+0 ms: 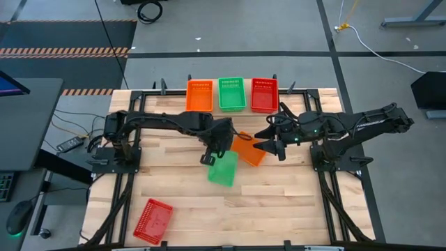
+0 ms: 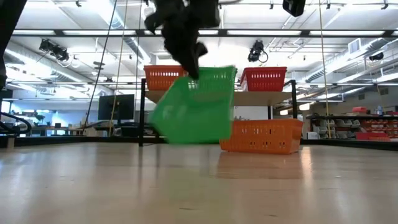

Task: Stack baskets on shelf by color
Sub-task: Stack the green bin on the green bins on the shelf

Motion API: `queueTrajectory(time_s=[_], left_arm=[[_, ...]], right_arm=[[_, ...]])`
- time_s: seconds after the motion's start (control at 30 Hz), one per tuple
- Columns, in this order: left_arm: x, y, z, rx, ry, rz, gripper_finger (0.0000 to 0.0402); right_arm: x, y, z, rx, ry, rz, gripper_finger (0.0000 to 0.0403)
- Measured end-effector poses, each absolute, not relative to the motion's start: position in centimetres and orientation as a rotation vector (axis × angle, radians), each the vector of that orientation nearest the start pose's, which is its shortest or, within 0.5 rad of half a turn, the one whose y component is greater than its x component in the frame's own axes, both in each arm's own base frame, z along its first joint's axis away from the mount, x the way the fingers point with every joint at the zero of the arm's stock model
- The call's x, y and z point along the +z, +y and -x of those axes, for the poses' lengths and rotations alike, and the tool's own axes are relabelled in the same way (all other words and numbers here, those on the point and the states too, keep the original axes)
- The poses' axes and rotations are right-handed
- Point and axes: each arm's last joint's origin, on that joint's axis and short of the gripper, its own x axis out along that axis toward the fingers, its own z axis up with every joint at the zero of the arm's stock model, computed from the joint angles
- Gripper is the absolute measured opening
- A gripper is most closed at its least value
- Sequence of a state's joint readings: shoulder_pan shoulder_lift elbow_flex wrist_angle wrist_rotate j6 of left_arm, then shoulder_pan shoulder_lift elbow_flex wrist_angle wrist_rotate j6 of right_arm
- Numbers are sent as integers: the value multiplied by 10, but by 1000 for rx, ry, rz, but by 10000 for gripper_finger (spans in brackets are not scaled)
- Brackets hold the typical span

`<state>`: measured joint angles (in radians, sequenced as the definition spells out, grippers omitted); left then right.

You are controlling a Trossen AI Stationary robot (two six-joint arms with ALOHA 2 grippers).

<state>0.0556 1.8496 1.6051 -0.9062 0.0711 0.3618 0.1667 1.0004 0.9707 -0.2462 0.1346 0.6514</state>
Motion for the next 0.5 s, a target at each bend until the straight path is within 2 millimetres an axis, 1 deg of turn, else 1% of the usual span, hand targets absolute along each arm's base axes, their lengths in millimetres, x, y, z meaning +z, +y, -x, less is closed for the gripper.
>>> queueTrajectory(time_s=[0.1, 0.27, 0.37, 0.5], left_arm=[[288, 26, -386, -202, 1097, -242, 12], [311, 50, -382, -139, 1088, -189, 11], [321, 64, -378, -109, 1079, -89, 11], [339, 81, -376, -84, 1013, 57, 11]], right_arm=[[355, 35, -215, 16, 265, -592, 275], [364, 49, -214, 101, 261, -497, 267], [371, 56, -217, 88, 272, -411, 265], [379, 64, -230, 32, 310, -255, 265]])
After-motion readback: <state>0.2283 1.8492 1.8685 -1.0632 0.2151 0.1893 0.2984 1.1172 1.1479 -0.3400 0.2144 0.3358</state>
